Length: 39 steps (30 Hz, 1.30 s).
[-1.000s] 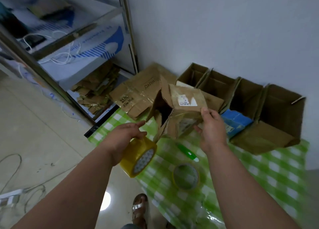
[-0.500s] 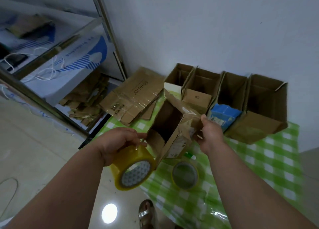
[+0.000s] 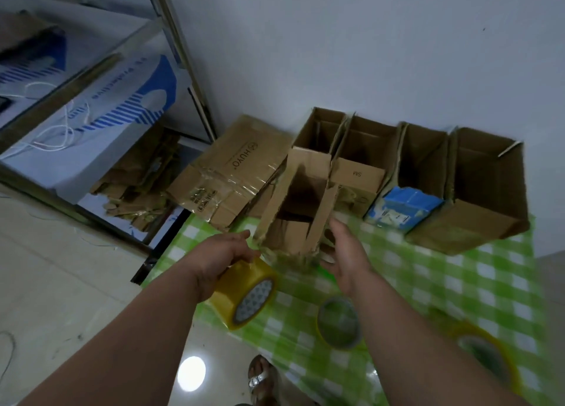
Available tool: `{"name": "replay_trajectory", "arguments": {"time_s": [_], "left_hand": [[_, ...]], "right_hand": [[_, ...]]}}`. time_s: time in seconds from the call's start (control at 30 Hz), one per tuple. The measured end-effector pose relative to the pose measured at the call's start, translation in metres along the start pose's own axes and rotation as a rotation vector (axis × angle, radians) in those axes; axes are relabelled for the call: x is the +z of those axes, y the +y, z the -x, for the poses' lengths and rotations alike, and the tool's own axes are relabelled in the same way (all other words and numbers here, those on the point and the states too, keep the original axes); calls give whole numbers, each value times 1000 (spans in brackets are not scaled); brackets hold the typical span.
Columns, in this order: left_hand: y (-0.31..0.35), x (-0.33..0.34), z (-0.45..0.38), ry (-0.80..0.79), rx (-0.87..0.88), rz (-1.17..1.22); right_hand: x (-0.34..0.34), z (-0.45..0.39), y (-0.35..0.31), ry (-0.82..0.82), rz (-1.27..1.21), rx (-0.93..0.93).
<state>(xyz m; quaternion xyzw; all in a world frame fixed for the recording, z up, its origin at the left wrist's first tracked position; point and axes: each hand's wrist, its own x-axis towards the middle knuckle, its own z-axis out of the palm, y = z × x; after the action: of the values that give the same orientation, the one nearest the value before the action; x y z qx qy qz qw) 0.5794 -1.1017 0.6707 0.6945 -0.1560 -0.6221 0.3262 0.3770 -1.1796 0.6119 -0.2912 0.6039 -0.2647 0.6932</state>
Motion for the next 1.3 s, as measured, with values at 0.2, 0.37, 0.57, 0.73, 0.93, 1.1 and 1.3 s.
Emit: {"name": "replay_trajectory", "arguments": {"time_s": [0.2, 0.37, 0.57, 0.73, 0.93, 1.1, 1.3], "left_hand": [[-1, 1, -15, -68, 72, -134], [-11, 10, -16, -99, 185, -292], [-16, 10, -11, -169, 210, -241], [-13, 3, -3, -284, 172, -136], [1, 0, 18, -470, 149, -2], [18, 23, 40, -579, 183, -30], [21, 75, 60, -660, 218, -128]], "right_hand": [[4, 23, 19, -120, 94, -163], [21, 27, 30, -10, 327, -179], [31, 28, 33, 128, 314, -177], [24, 41, 39, 248, 296, -301], [9, 63, 32, 316, 120, -378], [-14, 84, 35, 445, -45, -451], [-55, 111, 33, 592, -127, -534]]}}
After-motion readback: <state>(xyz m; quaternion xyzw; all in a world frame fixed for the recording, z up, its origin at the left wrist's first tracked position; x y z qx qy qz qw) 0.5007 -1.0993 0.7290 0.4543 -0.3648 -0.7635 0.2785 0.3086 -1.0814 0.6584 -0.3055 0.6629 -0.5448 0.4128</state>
